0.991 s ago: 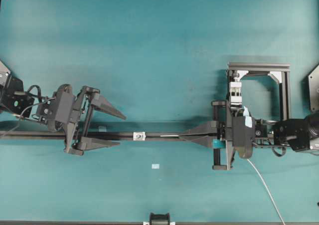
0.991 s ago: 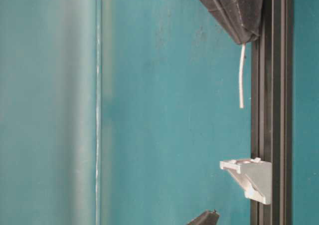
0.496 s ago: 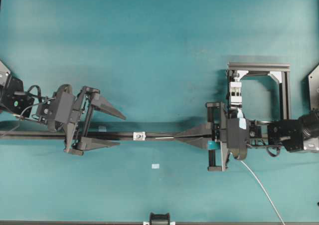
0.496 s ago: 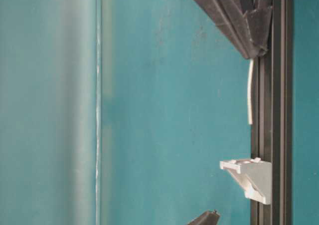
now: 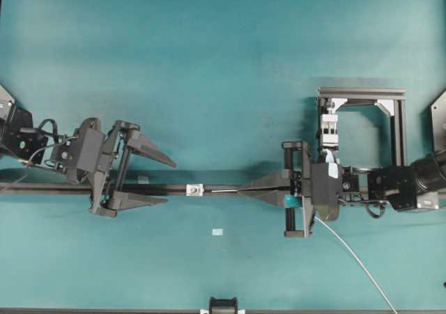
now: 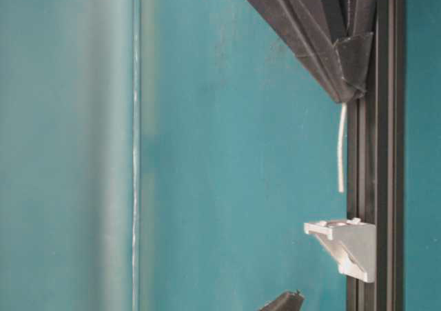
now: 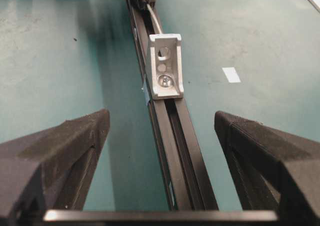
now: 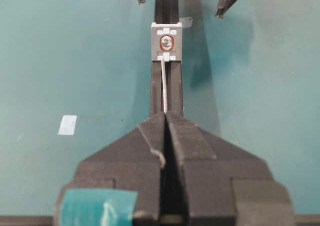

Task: Insert the wire into the hole on the left side and pull it with the left arm.
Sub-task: 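Push the wire tip leftward through the white bracket's hole, then move the left gripper right and close it on the protruding wire tip, then pull the wire leftward through the hole with the left gripper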

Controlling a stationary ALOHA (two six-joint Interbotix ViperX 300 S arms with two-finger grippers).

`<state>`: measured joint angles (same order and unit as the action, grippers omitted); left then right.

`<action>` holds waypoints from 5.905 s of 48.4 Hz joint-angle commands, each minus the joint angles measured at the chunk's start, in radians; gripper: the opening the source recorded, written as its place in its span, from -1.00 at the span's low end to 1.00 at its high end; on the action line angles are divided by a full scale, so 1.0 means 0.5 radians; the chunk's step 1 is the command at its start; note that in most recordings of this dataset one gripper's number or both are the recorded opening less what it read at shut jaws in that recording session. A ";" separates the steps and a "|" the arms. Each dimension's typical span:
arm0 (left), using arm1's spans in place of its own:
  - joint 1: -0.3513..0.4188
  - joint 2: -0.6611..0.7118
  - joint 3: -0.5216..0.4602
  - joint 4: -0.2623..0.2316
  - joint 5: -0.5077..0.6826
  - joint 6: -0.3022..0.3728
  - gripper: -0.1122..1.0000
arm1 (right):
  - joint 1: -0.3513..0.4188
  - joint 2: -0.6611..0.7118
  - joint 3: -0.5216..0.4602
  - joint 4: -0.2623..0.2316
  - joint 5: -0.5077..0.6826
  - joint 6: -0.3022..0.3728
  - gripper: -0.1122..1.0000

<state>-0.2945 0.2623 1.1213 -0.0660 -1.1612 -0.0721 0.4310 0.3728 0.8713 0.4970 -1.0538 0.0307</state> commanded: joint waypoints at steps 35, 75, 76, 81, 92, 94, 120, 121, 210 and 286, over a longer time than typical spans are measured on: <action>-0.009 -0.031 -0.012 0.003 -0.006 0.000 0.57 | -0.064 0.031 -0.110 -0.080 0.092 -0.006 -0.72; -0.009 -0.034 -0.015 0.003 -0.006 0.003 0.57 | -0.095 0.034 -0.178 -0.083 0.190 -0.018 -0.72; -0.009 -0.034 -0.015 0.003 -0.003 0.003 0.57 | -0.095 0.031 -0.178 -0.083 0.190 -0.018 -0.72; -0.009 -0.034 -0.015 0.003 0.000 0.003 0.57 | -0.101 0.031 -0.190 -0.083 0.193 -0.028 -0.72; -0.009 -0.034 -0.018 0.003 -0.003 0.003 0.57 | -0.107 0.031 -0.209 -0.083 0.206 -0.055 -0.72; -0.009 -0.034 -0.018 0.003 0.000 0.003 0.57 | -0.107 0.031 -0.215 -0.083 0.212 -0.055 -0.72; -0.009 -0.037 -0.018 0.003 0.003 0.003 0.57 | -0.129 0.034 -0.298 -0.083 0.288 -0.110 -0.72; -0.009 -0.034 -0.018 0.003 0.003 0.003 0.57 | -0.129 0.037 -0.301 -0.083 0.285 -0.110 -0.72; -0.003 -0.175 -0.175 0.003 0.420 -0.233 0.11 | -0.160 0.089 -0.393 -0.138 0.341 -0.110 -0.72; -0.009 -0.215 -0.160 0.003 0.540 -0.233 -0.98 | -0.153 0.009 -0.390 -0.138 0.457 -0.077 0.67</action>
<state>-0.2961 0.1948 1.0370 -0.0675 -0.8943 -0.1902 0.3590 0.4096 0.6811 0.4234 -0.8237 -0.0092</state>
